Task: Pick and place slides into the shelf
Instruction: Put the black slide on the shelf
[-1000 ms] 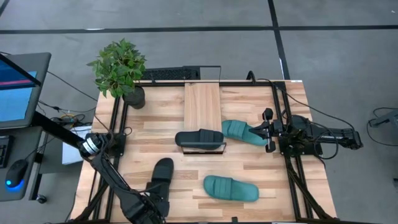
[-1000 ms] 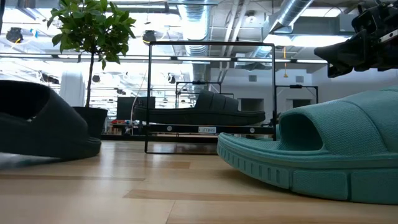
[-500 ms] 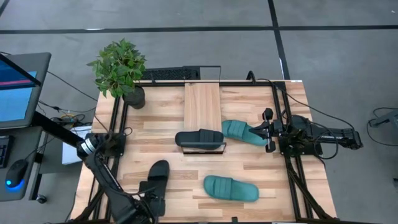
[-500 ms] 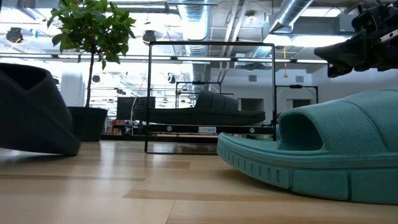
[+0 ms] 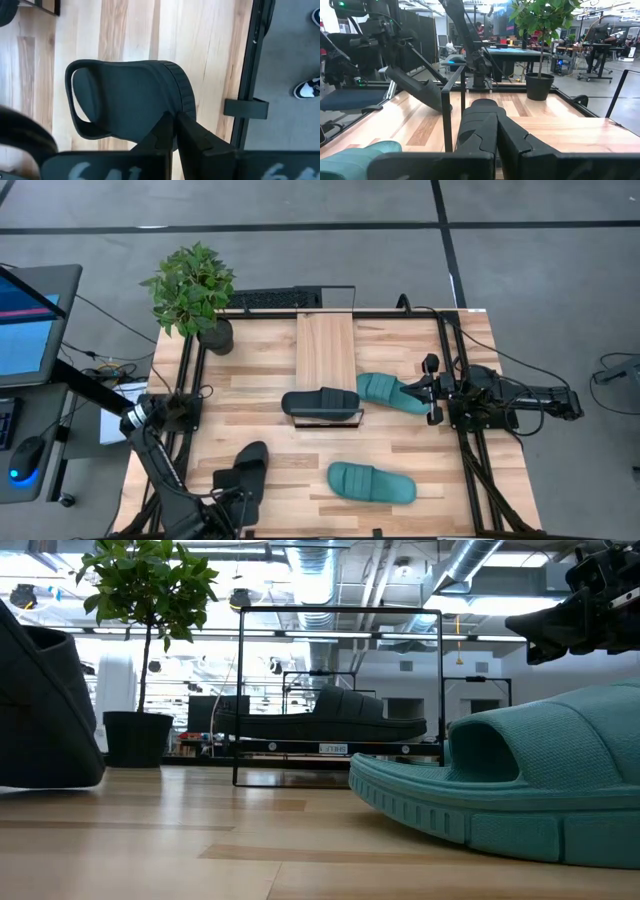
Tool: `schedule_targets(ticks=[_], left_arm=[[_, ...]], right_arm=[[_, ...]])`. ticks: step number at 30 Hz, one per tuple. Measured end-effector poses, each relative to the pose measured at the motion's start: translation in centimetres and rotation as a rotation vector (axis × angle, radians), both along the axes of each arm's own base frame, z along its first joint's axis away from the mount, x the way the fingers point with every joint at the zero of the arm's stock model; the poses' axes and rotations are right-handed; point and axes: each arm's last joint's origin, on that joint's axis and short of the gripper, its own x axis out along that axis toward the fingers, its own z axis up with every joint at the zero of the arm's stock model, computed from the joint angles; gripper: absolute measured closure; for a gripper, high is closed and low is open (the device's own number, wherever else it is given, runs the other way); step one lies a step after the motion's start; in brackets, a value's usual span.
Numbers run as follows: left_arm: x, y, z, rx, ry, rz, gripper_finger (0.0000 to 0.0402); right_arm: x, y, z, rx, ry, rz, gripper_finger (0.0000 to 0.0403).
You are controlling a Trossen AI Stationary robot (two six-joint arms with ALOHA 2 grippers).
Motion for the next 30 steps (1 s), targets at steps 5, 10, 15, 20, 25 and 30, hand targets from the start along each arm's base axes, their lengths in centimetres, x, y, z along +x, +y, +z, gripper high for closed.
schedule_targets(ticks=[5,10,15,20,25,30], left_arm=[[-0.3,0.0,0.0,0.012,0.006,0.01,0.0401],[-0.4,0.3,0.0,0.046,0.012,0.011,0.0401],[-0.6,0.6,0.1,0.093,0.012,0.01,0.0401],[-0.4,0.7,1.0,0.111,-0.046,-0.008,0.0401],[-0.1,0.7,1.8,0.107,-0.06,-0.051,0.0401],[0.1,0.7,2.6,0.086,-0.075,-0.067,0.0401]], right_arm=[[0.0,0.0,0.0,0.0,0.0,0.0,0.0403],[0.0,0.0,0.0,0.0,0.0,0.0,0.0403],[0.0,0.0,0.0,0.0,0.0,0.0,0.0403],[0.0,0.0,0.0,0.0,0.0,0.0,0.0403],[0.0,0.0,0.0,0.0,0.0,0.0,0.0403],[0.0,0.0,0.0,0.0,0.0,0.0,0.0403]])
